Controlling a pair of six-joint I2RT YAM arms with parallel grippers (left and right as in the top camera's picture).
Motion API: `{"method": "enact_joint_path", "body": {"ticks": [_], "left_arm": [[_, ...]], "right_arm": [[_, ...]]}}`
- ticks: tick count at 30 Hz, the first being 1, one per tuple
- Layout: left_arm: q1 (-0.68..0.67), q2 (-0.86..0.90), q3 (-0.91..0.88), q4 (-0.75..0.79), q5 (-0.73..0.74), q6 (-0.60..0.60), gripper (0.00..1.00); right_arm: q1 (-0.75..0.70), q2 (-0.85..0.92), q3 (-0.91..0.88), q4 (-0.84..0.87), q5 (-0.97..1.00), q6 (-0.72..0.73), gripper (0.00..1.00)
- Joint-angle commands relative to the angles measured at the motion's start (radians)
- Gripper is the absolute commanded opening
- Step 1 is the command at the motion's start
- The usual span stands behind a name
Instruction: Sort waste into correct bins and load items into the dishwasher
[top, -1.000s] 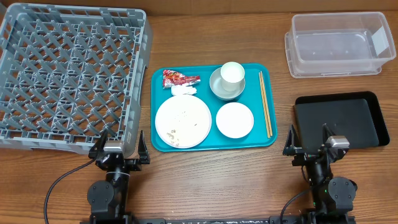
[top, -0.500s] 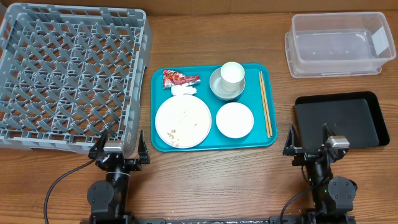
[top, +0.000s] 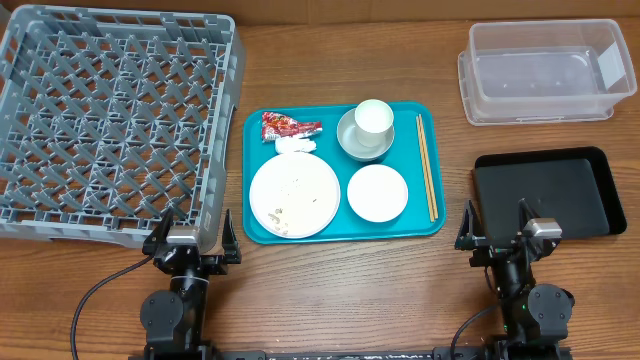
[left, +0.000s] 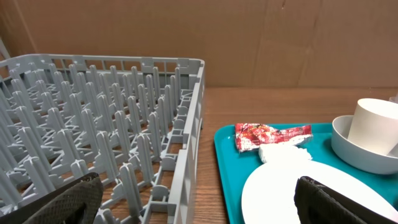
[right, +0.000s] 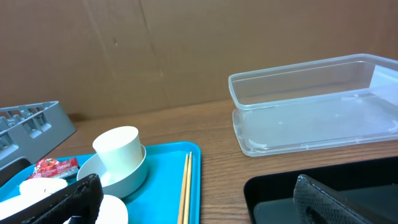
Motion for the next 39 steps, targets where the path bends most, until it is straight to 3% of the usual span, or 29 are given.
{"method": "enact_joint_path", "body": {"ticks": [1, 3, 5, 8, 10, 13, 17, 20, 23, 27, 30, 36, 39], "left_arm": [[-0.006, -0.01, -0.004, -0.002, -0.01, 0.014, 0.99], [-0.006, -0.01, -0.004, 0.002, 0.002, 0.0, 1.0], [-0.007, -0.01, -0.004, 0.031, 0.143, -0.137, 1.0], [-0.007, -0.01, -0.004, 0.171, 0.486, -0.522, 1.0], [-0.006, -0.01, -0.004, 0.267, 0.634, -0.8, 1.0], [-0.006, -0.01, -0.004, 0.354, 0.623, -1.078, 1.0], [-0.006, -0.01, -0.004, 0.488, 0.569, -1.283, 1.0], [-0.006, -0.01, 0.011, 0.638, 0.574, -1.245, 1.0], [-0.006, -0.006, 0.105, 0.566, 0.573, -1.121, 1.0], [-0.006, 0.074, 0.362, 0.143, 0.539, -0.798, 1.0], [-0.006, 0.243, 0.595, -0.168, 0.517, -0.565, 1.0], [-0.007, 0.74, 1.05, -0.709, 0.489, -0.274, 1.0], [-0.006, 0.929, 1.203, -0.859, 0.501, -0.215, 1.0]], "right_arm": [[0.007, -0.011, -0.01, 0.006, 0.01, -0.004, 1.0], [0.007, -0.011, -0.01, 0.006, 0.01, -0.004, 1.0], [0.007, -0.011, -0.01, 0.006, 0.01, -0.004, 1.0], [0.007, -0.011, -0.01, 0.006, 0.01, -0.004, 1.0], [0.007, -0.011, -0.01, 0.006, 0.01, -0.004, 1.0], [0.007, -0.011, -0.01, 0.006, 0.01, -0.004, 1.0], [0.007, -0.011, -0.01, 0.006, 0.01, -0.004, 1.0], [0.007, -0.011, -0.01, 0.006, 0.01, -0.004, 1.0], [0.007, -0.011, -0.01, 0.006, 0.01, -0.004, 1.0], [0.007, -0.011, -0.01, 0.006, 0.01, -0.004, 1.0], [0.007, -0.011, -0.01, 0.006, 0.01, -0.004, 1.0], [0.007, -0.011, -0.01, 0.006, 0.01, -0.004, 1.0], [0.007, -0.011, -0.01, 0.006, 0.01, -0.004, 1.0]]}}
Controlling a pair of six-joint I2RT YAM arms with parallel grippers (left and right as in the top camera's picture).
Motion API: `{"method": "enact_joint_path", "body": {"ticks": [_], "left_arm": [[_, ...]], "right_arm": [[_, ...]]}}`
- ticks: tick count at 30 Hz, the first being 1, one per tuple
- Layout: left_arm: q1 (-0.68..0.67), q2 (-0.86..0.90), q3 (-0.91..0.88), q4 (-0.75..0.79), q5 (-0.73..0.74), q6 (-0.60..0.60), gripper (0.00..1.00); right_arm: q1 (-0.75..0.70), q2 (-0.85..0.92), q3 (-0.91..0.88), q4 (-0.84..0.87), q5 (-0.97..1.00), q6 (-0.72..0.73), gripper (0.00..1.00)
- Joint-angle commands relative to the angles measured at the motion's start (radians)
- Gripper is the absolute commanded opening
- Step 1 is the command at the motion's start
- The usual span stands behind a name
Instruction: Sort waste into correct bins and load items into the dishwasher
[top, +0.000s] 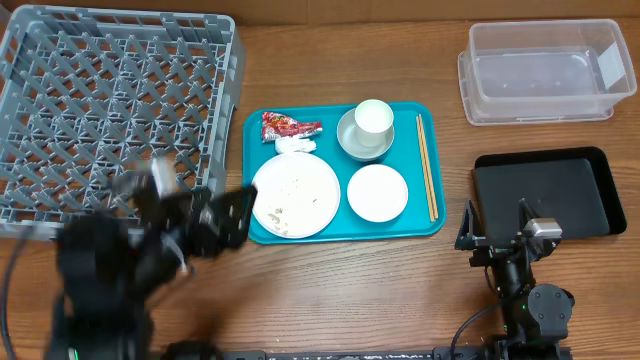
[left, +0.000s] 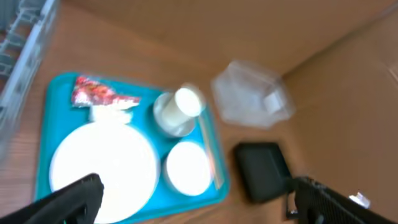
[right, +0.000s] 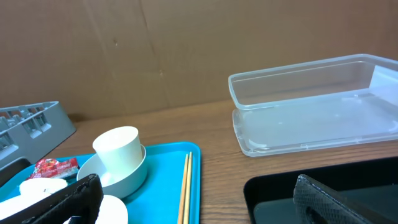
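A teal tray (top: 428, 226) holds a large dirty plate (top: 295, 195), a small white plate (top: 377, 192), a bowl (top: 350, 145) with a white cup (top: 373, 116) in it, chopsticks (top: 426, 165), a red wrapper (top: 288, 126) and a crumpled napkin (top: 296, 146). My left gripper (top: 205, 215), motion-blurred, is raised beside the tray's left edge and open, empty; its wrist view looks down on the large plate (left: 102, 165) and the cup (left: 188, 99). Open and empty, my right gripper (top: 497, 232) rests at the front right, beside the chopsticks (right: 185, 186).
The grey dish rack (top: 110, 110) fills the back left. A clear plastic bin (top: 545, 70) stands at the back right, with a black bin (top: 548, 193) in front of it. The left arm's body overlaps the rack's front edge.
My left arm has lifted from its rest at the front left and now hangs blurred near the tray's left edge, its camera looking down over the tray. The right arm has not moved.
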Motion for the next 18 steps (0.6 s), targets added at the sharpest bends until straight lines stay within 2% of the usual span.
{"method": "enact_joint_path", "body": {"ticks": [1, 4, 6, 8, 13, 16, 18], "left_arm": [[-0.006, 0.2, 0.147, -0.097, 0.01, 0.182, 1.0], [-0.018, 0.34, 0.217, -0.112, 0.123, 0.208, 1.0], [-0.051, 0.41, 0.25, -0.121, 0.112, 0.214, 1.0], [-0.116, 0.469, 0.281, -0.146, 0.012, 0.207, 1.0], [-0.311, 0.555, 0.315, -0.198, -0.429, 0.052, 1.0], [-0.369, 0.578, 0.315, -0.185, -0.558, 0.041, 1.0], [-0.38, 0.588, 0.315, -0.17, -0.581, 0.04, 1.0]], "right_arm": [[0.006, -0.01, -0.01, 0.007, 0.01, -0.004, 1.0], [0.006, -0.01, -0.01, 0.007, 0.01, -0.004, 1.0], [0.006, -0.01, -0.01, 0.007, 0.01, -0.004, 1.0], [0.006, -0.01, -0.01, 0.007, 0.01, -0.004, 1.0], [0.006, -0.01, -0.01, 0.007, 0.01, -0.004, 1.0], [0.006, -0.01, -0.01, 0.007, 0.01, -0.004, 1.0], [0.006, -0.01, -0.01, 0.007, 0.01, -0.004, 1.0]]}}
